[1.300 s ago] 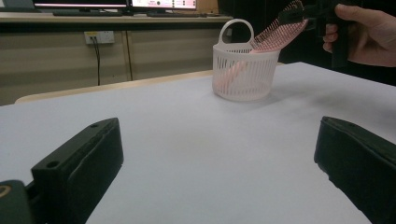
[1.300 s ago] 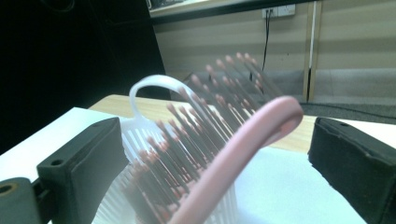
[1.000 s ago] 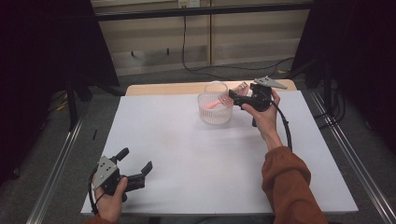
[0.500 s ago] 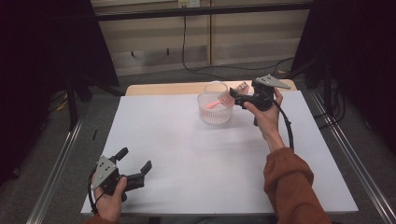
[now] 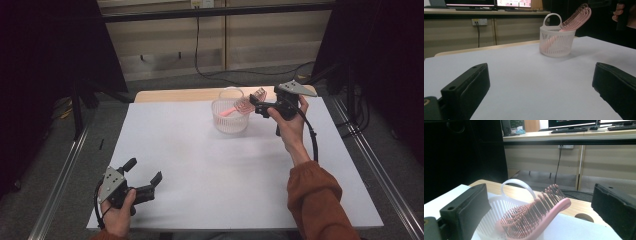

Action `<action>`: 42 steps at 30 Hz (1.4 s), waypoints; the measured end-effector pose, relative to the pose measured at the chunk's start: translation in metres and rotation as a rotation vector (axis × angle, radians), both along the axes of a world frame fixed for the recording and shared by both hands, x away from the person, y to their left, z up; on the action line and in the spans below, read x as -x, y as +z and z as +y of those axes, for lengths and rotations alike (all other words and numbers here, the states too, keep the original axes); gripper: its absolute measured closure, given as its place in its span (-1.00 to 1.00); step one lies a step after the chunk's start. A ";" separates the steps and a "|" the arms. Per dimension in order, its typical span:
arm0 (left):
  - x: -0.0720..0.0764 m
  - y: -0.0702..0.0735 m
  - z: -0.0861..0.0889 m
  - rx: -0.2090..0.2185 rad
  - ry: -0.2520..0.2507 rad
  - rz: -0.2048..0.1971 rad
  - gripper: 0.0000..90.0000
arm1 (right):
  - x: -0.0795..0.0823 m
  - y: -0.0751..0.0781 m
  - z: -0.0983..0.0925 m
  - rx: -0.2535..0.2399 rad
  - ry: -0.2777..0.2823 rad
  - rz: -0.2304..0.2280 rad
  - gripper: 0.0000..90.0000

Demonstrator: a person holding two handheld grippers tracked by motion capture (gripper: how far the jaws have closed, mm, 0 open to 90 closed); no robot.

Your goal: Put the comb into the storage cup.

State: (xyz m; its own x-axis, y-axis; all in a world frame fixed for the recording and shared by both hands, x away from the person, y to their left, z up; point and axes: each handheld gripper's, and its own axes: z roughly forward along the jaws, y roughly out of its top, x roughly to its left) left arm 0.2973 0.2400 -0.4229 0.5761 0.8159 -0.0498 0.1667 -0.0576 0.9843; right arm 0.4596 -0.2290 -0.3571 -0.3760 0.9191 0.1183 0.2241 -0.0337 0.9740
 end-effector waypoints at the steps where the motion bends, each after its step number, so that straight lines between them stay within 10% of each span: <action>1: 0.000 0.000 0.000 -0.004 -0.001 0.001 -0.97 | 0.001 0.000 0.000 -0.001 0.003 0.000 -0.98; 32: 0.003 0.003 0.003 0.020 0.007 -0.024 -0.96 | 0.040 -0.003 -0.013 0.112 -0.154 -0.056 -1.00; 42: 0.004 0.003 0.004 0.007 0.020 -0.016 -0.96 | 0.055 -0.009 -0.015 0.104 -0.116 -0.039 -1.00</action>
